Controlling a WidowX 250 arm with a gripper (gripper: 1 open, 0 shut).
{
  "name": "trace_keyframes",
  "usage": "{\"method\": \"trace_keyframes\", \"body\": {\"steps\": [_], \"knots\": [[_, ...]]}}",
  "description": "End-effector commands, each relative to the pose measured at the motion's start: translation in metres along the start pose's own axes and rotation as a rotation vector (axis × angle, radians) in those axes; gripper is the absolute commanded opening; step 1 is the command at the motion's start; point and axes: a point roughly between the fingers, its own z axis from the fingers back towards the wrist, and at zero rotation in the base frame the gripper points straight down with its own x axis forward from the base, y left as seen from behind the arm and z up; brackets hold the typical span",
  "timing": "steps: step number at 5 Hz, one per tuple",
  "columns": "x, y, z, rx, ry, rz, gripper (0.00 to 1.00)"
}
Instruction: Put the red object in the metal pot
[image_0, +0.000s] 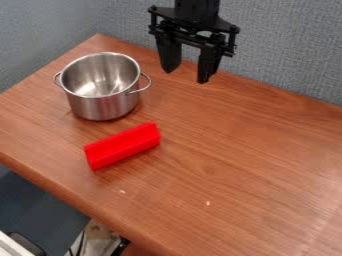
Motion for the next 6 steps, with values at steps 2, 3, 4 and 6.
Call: {"method": "trace_keyframes", "body": {"steps": [2, 3, 4, 6], "knots": [[-0.008, 0.039, -0.009, 0.015, 0.052, -0.072, 1.0], [-0.021, 0.065, -0.019, 0.041, 0.072, -0.16, 1.0], [-0.04, 0.07, -0.038, 0.069, 0.051, -0.199, 1.0], [-0.054, 0.059, -0.068, 0.099, 0.036, -0.436, 1.0]]}}
